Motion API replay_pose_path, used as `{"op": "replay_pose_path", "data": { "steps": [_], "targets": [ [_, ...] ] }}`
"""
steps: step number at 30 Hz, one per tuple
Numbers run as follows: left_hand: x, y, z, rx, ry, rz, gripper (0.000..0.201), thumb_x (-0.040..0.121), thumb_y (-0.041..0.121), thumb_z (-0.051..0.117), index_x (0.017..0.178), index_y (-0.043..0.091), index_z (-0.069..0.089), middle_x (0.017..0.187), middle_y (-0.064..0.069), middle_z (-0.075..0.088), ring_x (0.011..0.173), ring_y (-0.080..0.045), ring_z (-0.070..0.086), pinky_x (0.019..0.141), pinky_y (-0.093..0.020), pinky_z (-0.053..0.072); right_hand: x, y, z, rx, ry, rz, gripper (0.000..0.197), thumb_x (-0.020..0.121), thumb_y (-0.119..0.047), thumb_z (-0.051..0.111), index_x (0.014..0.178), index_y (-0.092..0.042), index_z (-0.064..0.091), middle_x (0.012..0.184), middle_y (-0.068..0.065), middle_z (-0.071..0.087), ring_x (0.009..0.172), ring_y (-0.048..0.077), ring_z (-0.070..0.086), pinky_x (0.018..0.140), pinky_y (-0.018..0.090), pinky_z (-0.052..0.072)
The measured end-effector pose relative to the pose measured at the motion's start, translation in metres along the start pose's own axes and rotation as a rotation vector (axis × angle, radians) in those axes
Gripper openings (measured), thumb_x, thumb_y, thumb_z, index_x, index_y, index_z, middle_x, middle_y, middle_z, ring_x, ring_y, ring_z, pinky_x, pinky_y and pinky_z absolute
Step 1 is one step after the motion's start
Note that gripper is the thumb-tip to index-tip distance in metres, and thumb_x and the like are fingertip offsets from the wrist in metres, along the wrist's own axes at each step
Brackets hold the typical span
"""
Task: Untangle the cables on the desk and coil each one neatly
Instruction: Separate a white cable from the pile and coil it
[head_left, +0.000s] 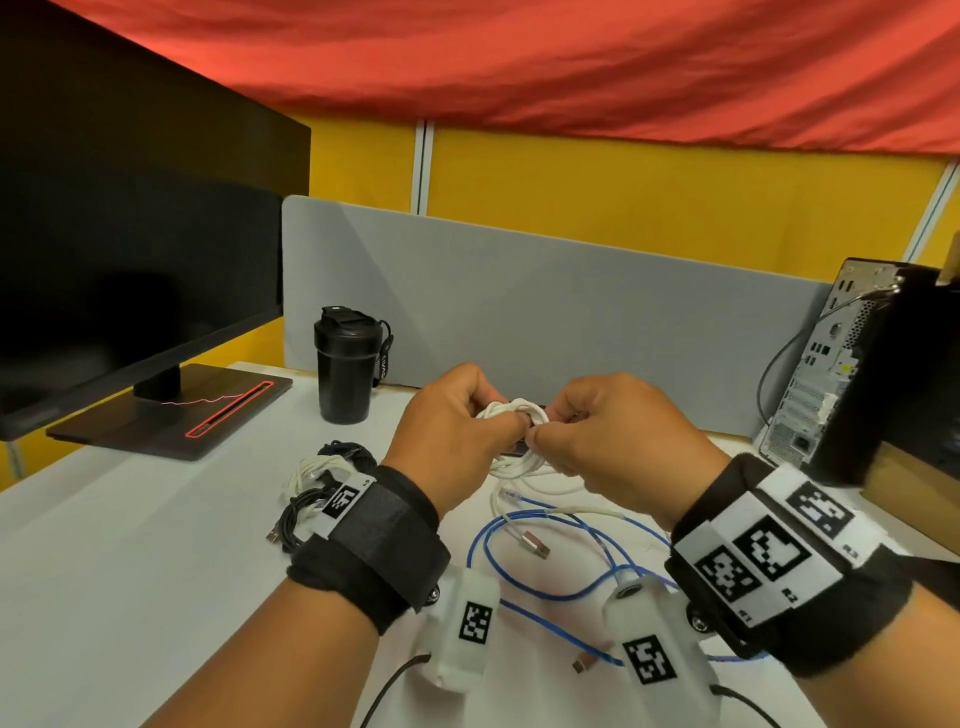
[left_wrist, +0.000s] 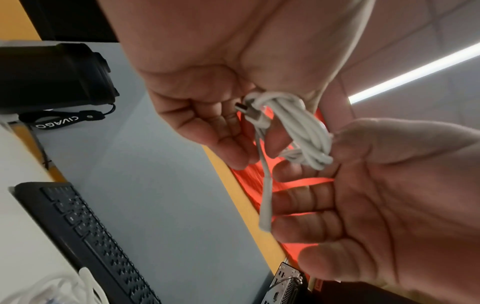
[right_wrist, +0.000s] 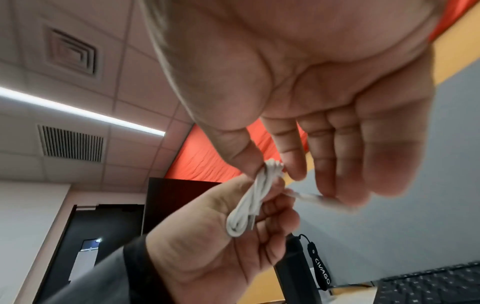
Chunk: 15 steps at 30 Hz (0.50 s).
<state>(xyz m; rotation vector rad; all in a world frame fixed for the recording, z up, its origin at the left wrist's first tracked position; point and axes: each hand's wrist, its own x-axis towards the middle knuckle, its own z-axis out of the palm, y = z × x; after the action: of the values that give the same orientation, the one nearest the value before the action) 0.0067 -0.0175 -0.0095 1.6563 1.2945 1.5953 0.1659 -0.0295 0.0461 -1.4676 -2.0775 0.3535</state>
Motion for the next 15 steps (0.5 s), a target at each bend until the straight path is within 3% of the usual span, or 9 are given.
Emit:
{"op": "replay_pose_path", "data": {
  "steps": [2,5,8,12,15],
  "targets": [
    [0.0,0.0,-0.001,-0.054,-0.005,-0.02,0.024,0.078,0.021,0.078,0.084,0.007,0.059,0.076,-0.014,0.071,0.075,-0.035,0.07,0.069,-0.052,0.059,0.002,0.003,0.005,0.08,0.039,0.013,0.014,0.081,-0.034,0.069,0.077,-0.02,0.069,0.071,0.001,0.071,0.07,0.019,0.069,0.068,0.042,0.061],
    [0.001,-0.001,-0.002,-0.232,-0.023,-0.106,0.027,0.073,0.015,0.08,0.082,0.009,0.055,0.074,-0.017,0.071,0.067,-0.029,0.07,0.063,-0.041,0.057,0.006,0.004,0.013,0.205,0.071,0.008,0.007,0.086,-0.023,0.069,0.082,-0.018,0.068,0.072,0.004,0.073,0.071,0.021,0.072,0.071,0.045,0.061],
    [0.003,-0.004,-0.009,-0.541,-0.156,-0.248,0.028,0.072,0.012,0.082,0.083,0.014,0.057,0.072,-0.012,0.069,0.062,-0.018,0.066,0.064,-0.031,0.053,0.008,0.005,0.02,0.367,0.093,-0.007,0.006,0.088,-0.014,0.07,0.088,-0.016,0.064,0.075,0.011,0.074,0.067,0.023,0.073,0.069,0.046,0.061],
    [0.005,-0.004,-0.014,-0.935,-0.342,-0.434,0.012,0.077,0.011,0.072,0.088,0.012,0.068,0.077,-0.007,0.07,0.055,-0.01,0.062,0.057,-0.02,0.054,0.005,0.005,0.023,0.613,0.069,0.012,0.016,0.087,-0.004,0.069,0.096,-0.013,0.061,0.082,0.015,0.073,0.074,0.028,0.073,0.072,0.048,0.061],
    [0.005,-0.005,-0.014,-1.219,-0.475,-0.571,0.011,0.077,0.011,0.075,0.085,0.007,0.069,0.075,-0.006,0.066,0.052,-0.009,0.062,0.054,-0.019,0.053,0.005,0.003,0.019,0.758,0.006,0.015,0.017,0.087,0.001,0.067,0.098,-0.008,0.059,0.081,0.015,0.068,0.077,0.029,0.07,0.078,0.05,0.06]
  ]
}}
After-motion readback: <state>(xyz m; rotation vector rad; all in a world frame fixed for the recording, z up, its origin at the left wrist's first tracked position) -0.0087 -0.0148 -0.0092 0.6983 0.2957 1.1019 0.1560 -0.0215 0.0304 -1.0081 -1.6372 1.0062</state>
